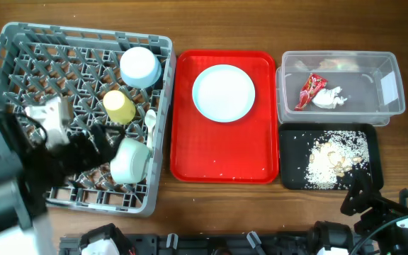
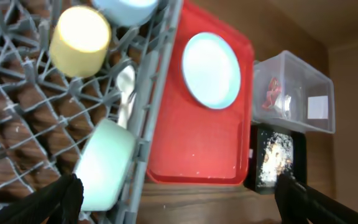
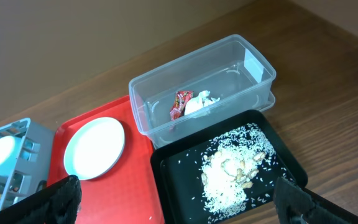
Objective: Sort waste into correct bins and load items into the dishwasher rack
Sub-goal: 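Carry the green bowl with the left gripper into the rack's lower middle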
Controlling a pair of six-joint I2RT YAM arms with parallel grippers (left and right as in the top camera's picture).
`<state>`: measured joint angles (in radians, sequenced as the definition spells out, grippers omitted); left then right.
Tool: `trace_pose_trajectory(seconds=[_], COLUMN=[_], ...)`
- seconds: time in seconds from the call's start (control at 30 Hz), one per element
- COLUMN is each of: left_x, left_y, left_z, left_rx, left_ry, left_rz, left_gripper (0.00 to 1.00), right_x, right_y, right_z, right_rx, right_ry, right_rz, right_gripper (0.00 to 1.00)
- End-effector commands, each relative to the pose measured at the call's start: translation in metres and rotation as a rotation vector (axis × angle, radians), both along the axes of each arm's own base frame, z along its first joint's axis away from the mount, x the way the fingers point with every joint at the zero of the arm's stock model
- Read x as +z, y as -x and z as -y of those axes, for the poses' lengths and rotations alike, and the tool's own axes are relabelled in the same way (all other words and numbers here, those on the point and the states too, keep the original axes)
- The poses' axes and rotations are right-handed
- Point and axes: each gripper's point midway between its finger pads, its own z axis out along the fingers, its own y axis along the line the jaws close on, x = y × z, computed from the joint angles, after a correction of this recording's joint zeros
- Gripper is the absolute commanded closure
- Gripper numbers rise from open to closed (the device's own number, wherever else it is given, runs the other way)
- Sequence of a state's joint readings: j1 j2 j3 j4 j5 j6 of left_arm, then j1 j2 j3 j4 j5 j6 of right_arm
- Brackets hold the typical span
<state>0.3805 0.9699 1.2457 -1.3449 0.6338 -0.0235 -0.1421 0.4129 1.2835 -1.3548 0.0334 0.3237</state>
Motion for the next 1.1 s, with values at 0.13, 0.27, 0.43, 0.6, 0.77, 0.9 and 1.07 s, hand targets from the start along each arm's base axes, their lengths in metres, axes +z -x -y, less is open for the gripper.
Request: trace_pose_trajectory(seconds=[0.13, 0.27, 0.43, 0.6, 0.77, 0.9, 1.07], left_x=[0.008, -0.036, -0.104, -0.135, -0.164, -0.157, -0.092], left_y=[0.020, 0.024, 0.030, 0.024, 0.014, 0.005, -0.033], left_z=[0.043, 0.049, 0.046, 0.039, 0.006, -0.031, -0.045], left_rx=[-0.056, -0.070, -0.041, -0.035, 0.130, 0.348, 0.474], left_ry=[0.010, -0.018, -0.107, -0.193, -0.354, -0.515, -0.543], left_rz=[-0.002, -0.159, -0.375, -0.506, -0.630, -0.657, -0.457], left_gripper=[0.79, 0.96, 0.96, 0.96, 0.96, 0.96, 0.92], right_x=[0.000, 0.000, 0.000, 0.000, 0.000, 0.000, 0.000], right_y=[0.001, 0.001, 0.001, 0.001, 0.001, 0.001, 0.001], right_z=[-0.001, -0.001, -0.001, -0.001, -0.001, -0.001, -0.001], right_rx=[0.006, 0.006, 0.006, 0.006, 0.006, 0.006, 0.006], right_ry=[0.004, 0.004, 0.003, 0.003, 0.004, 0.004, 0.003], right_rz=[0.005, 0.005, 0.005, 0.005, 0.005, 0.005, 0.005], right_gripper=[0.00, 0.00, 0.00, 0.00, 0.00, 0.00, 0.00])
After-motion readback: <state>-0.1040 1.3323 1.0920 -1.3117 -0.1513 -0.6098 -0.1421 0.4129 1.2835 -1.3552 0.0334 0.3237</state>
